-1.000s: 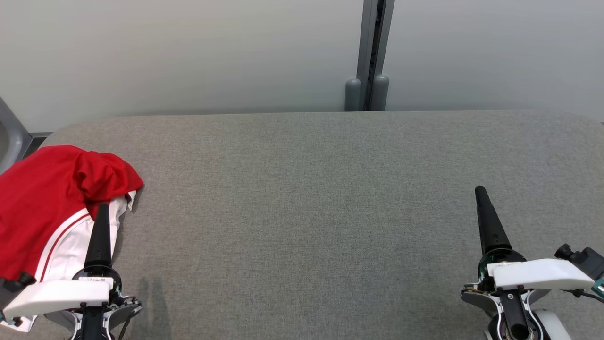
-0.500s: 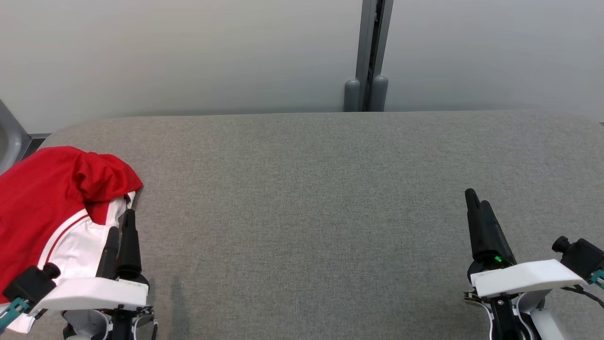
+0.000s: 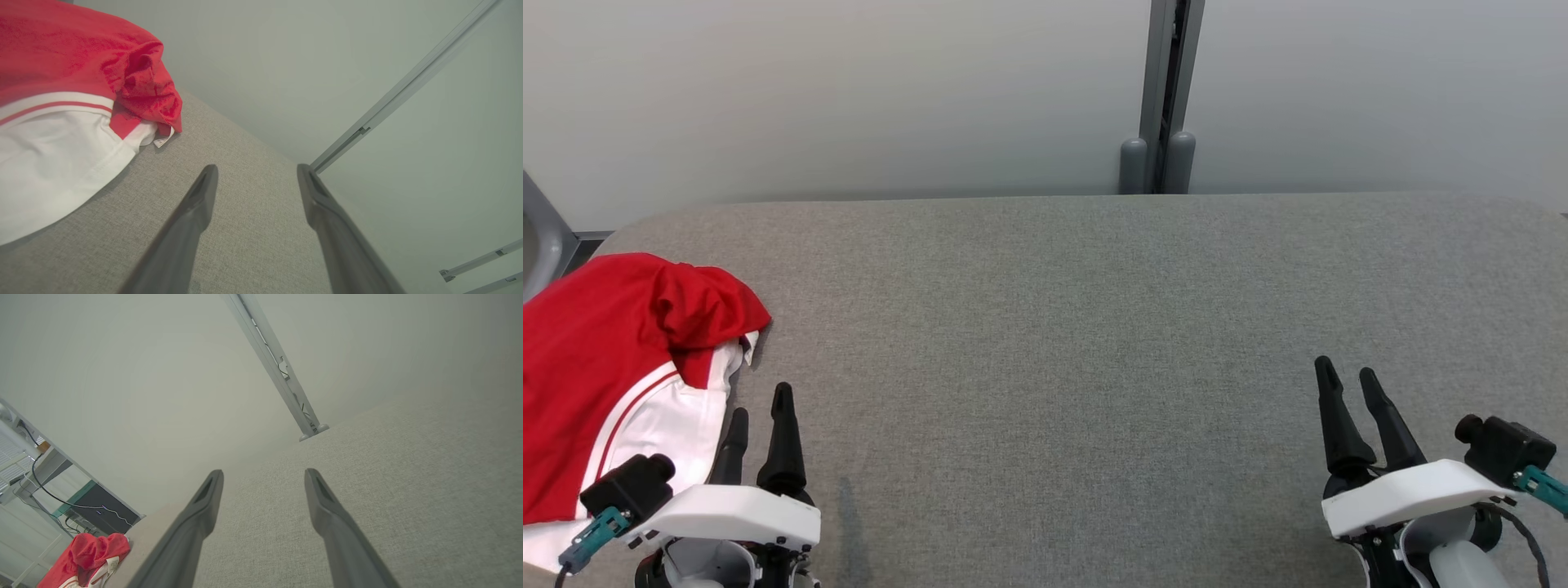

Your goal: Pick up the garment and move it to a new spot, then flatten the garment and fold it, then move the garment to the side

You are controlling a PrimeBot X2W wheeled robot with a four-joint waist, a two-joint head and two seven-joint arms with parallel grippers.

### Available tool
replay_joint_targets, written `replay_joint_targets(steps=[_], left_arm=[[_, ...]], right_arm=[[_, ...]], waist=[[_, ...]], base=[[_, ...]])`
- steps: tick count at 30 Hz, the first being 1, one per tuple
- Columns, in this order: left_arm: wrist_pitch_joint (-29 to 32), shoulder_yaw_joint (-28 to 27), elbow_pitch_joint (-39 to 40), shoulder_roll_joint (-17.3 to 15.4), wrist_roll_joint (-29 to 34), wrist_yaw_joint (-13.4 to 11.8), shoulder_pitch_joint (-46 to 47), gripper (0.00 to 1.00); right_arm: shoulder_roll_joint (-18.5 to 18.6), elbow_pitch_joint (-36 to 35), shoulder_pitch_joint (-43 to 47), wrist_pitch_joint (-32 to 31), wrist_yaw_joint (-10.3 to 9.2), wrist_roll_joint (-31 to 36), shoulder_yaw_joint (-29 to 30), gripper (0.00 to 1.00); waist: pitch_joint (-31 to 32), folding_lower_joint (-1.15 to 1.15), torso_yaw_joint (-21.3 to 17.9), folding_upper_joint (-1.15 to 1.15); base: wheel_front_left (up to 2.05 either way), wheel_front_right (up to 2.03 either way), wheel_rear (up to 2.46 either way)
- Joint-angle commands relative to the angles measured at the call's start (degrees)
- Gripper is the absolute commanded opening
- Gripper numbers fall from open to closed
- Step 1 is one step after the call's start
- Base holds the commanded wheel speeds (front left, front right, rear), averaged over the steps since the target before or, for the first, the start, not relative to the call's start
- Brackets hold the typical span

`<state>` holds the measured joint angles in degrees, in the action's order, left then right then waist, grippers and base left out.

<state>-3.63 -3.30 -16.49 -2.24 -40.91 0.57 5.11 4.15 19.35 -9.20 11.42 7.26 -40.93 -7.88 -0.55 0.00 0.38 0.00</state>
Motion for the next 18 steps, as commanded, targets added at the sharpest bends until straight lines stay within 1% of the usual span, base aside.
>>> replay_joint_targets(steps=[1, 5, 10, 18], left_arm=[[-0.73, 0.55, 0.31, -0.44, 2.20, -0.66, 1.27, 1.00], [-1.66, 1.54, 0.11, -0.47, 5.94, -1.53, 1.39, 1.00], [-2.80, 2.53, 0.73, -0.64, 11.39, -2.58, 1.51, 1.00], [-4.53, 3.35, 1.79, -0.62, 16.34, -3.01, 0.97, 1.00]], right_arm=[[0.48, 0.35, -1.55, 0.54, 0.29, 2.94, 0.37, 1.00], [0.24, 1.68, -2.09, 0.88, 0.29, 8.31, 1.59, 1.00], [-0.45, 0.93, -2.36, 1.18, 0.28, 13.96, 3.77, 1.00], [-1.10, -0.13, -1.95, 1.71, 0.29, 20.36, 5.10, 1.00]], waist=[[0.05, 0.00, 0.06, 0.00], [0.11, 0.00, 0.18, 0.00], [0.04, 0.00, 0.30, 0.00], [0.05, 0.00, 0.29, 0.00]], base=[[0.00, 0.00, 0.00], [0.00, 0.00, 0.00], [0.00, 0.00, 0.00], [0.00, 0.00, 0.00]])
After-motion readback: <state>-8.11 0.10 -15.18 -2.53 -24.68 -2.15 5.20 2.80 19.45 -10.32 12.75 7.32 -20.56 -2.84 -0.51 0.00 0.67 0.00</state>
